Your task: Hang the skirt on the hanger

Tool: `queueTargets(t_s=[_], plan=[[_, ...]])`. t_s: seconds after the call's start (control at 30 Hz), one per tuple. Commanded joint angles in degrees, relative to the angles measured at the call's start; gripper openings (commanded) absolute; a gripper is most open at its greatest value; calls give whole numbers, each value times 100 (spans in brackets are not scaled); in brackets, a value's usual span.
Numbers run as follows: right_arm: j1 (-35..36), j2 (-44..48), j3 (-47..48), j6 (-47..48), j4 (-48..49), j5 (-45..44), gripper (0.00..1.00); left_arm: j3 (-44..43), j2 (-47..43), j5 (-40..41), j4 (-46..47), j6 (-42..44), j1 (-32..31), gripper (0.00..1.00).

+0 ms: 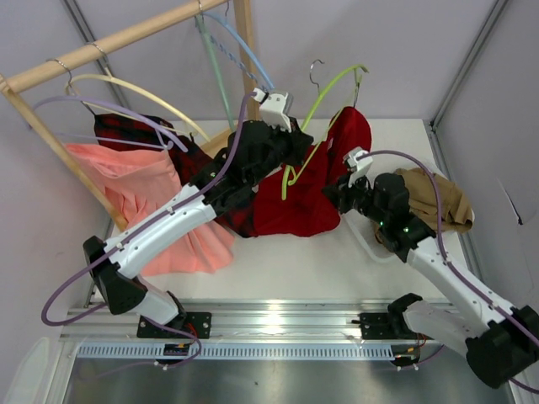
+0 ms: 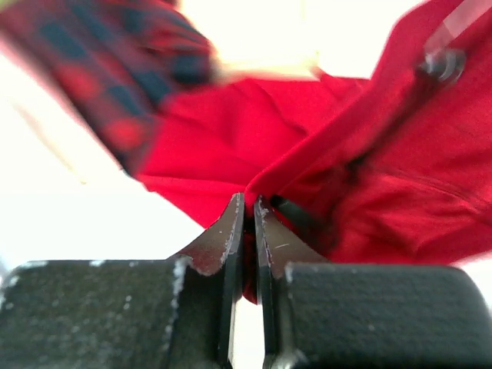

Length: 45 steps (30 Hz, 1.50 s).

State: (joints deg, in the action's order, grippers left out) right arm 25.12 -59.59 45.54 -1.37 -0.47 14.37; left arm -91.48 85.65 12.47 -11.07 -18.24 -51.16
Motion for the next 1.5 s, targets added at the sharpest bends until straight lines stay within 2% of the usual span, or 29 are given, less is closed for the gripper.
queueTargets(t_s=[0.0,0.23,0.4,0.53,0.63,0.67,0.7,0.8,0.9,1.03,1.2,1.27,1.47], plan=[[449,641,-255,110,627,-22,0,-353,-22,159,588,-627,229,0],[1239,1098,-809,-136,302,57,0,-239,75,124,1062,-1023,246,0],[1644,1196,-1100,-268,153,-101,0,375,-4,28,1686,-1296,220,0],[1873,1248,-1205,-461,-549,-338,3,1078,-206,45,2283,-1253,167,0],[1935,1538,-1319,-742,-630,-540,16,1510,-311,19,2732,-1112,106,0],[1935,1643,-1337,-925,-630,-732,32,1563,-347,36,2759,-1042,80,0],[1935,1792,-1285,-1040,-699,-934,39,1642,-364,10,2794,-1006,45,0],[1917,2082,-1022,-1312,-1112,-1471,51,1888,-487,-43,3031,-813,-34,0],[1768,2241,-645,-1541,-1622,-2129,60,2011,-593,-122,3129,-681,-61,0],[1207,2233,-135,-2234,-2149,-2483,65,2117,-707,-157,3146,-620,-79,0],[275,1768,280,-2807,-2273,-1983,69,2231,-795,-271,3199,-593,-88,0],[125,1645,306,-2904,-2054,-1650,69,2240,-821,-271,3190,-558,-96,0],[28,1320,228,-2782,-1650,-1824,67,2302,-900,-271,3252,-523,-96,0]])
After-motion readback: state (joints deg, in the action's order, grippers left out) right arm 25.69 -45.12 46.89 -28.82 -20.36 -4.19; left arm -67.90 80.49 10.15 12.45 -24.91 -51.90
